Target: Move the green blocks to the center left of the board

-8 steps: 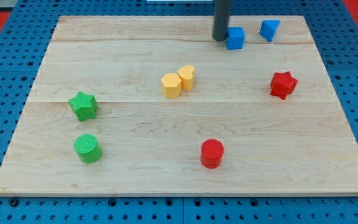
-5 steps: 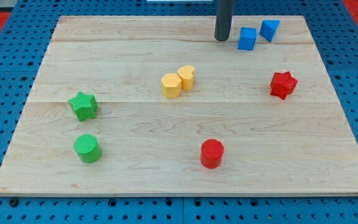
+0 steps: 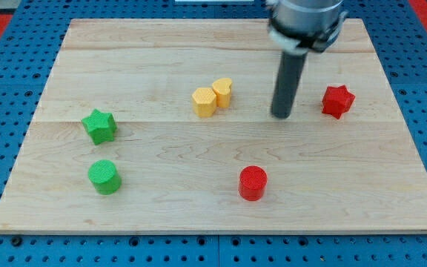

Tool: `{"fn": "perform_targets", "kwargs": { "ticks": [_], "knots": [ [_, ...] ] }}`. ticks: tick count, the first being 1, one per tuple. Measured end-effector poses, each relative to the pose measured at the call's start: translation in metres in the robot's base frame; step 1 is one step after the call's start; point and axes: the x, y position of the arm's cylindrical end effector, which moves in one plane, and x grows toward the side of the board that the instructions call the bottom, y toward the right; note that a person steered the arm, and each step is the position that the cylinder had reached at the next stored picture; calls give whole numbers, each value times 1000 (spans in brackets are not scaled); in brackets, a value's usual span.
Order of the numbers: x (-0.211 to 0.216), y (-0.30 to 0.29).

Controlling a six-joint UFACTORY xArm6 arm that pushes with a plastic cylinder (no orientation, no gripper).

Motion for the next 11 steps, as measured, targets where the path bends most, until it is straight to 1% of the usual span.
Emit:
{"fn": "perform_targets", "kwargs": {
  "ticks": [2,3,4,5,6,7,8,9,11],
  "knots": [
    [86,-94],
    [117,-145],
    [127,-184],
    [126,-212],
    [126,-213],
    [111,-223],
    [98,-260],
    [74,-268],
    [3,-284]
  ]
}}
